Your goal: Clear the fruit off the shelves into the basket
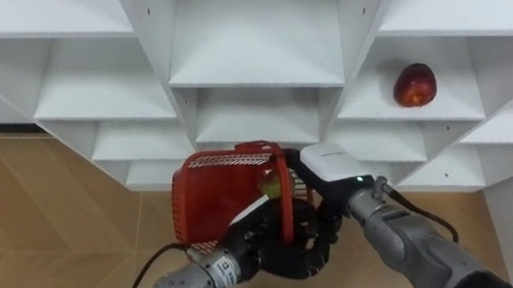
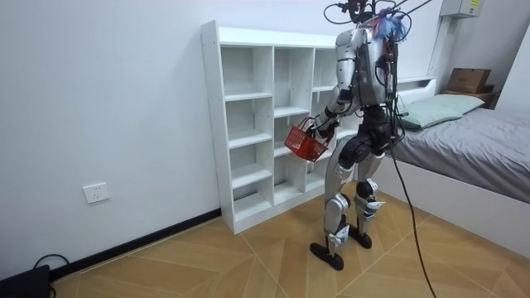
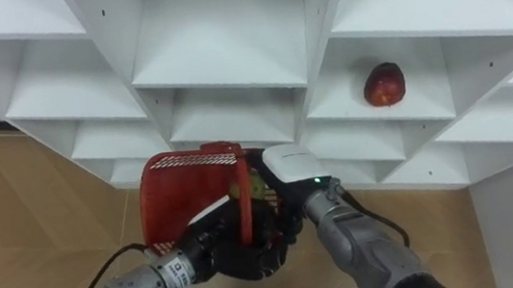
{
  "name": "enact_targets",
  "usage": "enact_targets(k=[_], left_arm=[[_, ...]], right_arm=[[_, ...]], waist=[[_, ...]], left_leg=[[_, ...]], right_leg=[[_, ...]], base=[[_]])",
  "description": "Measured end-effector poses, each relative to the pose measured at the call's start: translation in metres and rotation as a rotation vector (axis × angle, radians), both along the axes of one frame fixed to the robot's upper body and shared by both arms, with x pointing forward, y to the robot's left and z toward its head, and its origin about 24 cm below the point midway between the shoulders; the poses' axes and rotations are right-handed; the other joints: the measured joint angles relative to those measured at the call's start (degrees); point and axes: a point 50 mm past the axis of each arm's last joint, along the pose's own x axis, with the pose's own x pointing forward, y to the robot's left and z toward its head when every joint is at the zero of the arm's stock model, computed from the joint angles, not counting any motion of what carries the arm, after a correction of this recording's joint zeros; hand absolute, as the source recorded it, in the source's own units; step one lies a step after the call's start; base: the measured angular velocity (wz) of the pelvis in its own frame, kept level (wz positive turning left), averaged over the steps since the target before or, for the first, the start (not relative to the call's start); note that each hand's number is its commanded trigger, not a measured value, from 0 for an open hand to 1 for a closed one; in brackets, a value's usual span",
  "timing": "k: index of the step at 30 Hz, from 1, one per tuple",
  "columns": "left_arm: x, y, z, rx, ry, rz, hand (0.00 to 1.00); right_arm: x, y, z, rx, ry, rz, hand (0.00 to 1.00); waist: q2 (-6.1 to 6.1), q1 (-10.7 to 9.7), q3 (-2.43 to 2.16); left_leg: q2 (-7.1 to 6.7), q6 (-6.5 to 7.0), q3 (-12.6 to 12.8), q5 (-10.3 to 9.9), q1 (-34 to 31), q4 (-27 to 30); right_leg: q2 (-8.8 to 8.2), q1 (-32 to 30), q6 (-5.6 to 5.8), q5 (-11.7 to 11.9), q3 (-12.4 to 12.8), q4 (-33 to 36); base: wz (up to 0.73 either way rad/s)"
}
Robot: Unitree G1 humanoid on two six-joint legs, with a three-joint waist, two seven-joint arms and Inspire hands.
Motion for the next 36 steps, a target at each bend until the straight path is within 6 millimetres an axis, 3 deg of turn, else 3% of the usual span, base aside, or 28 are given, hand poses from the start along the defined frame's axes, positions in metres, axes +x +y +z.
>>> enact_targets(k=[13, 21, 26, 30, 36], left_arm=[[-0.001, 0.042, -0.023, 0.179, 0.072, 0.232, 1.0], [-0.004, 0.067, -0.028, 0.243, 0.08, 0.398, 1.0], [-0.004, 0.072, -0.028, 0.248, 0.072, 0.441, 1.0], [-0.009, 0.075, -0.03, 0.273, 0.065, 0.47, 1.0], [-0.01, 0.079, -0.028, 0.256, 0.049, 0.507, 1.0]], right_arm=[[-0.005, -0.004, 0.006, 0.221, 0.065, -0.097, 0.0], [-0.008, -0.026, 0.006, 0.454, 0.165, -0.253, 0.0], [-0.015, -0.041, 0.012, 0.667, 0.194, -0.359, 0.0], [-0.031, -0.05, 0.002, 0.792, 0.237, -0.456, 0.0], [-0.038, -0.057, 0.002, 0.829, 0.21, -0.497, 0.0]], waist=[[-0.04, -0.2, 0.01], [-0.19, -1.6, 0.01], [-0.23, -1.7, -0.01], [-0.23, -2.3, -0.01], [-0.17, -3.4, -0.06]], left_leg=[[0.0, 0.08, 0.0, 0.1, 0.1, -0.6], [-0.07, 0.09, 0.6, 0.1, 0.9, -1.2], [-0.05, 0.09, 0.9, 0.1, 1.1, -1.4], [0.07, 0.09, 1.2, -0.1, 2.2, -1.4], [0.14, 0.08, 1.9, -0.1, 3.4, -1.6]], right_leg=[[0.1, 0.3, 0.12, 0.4, -0.5, -1.1], [-0.02, 0.5, 0.15, 0.3, 0.0, -1.1], [0.04, 0.5, 0.19, 0.4, 0.3, -1.1], [0.16, 1.6, 0.21, 0.4, 0.4, -1.4], [0.36, 2.2, 0.28, 0.3, 1.5, -1.3]], base=[[0.0], [-0.03], [-0.03], [-0.01], [-0.07]])
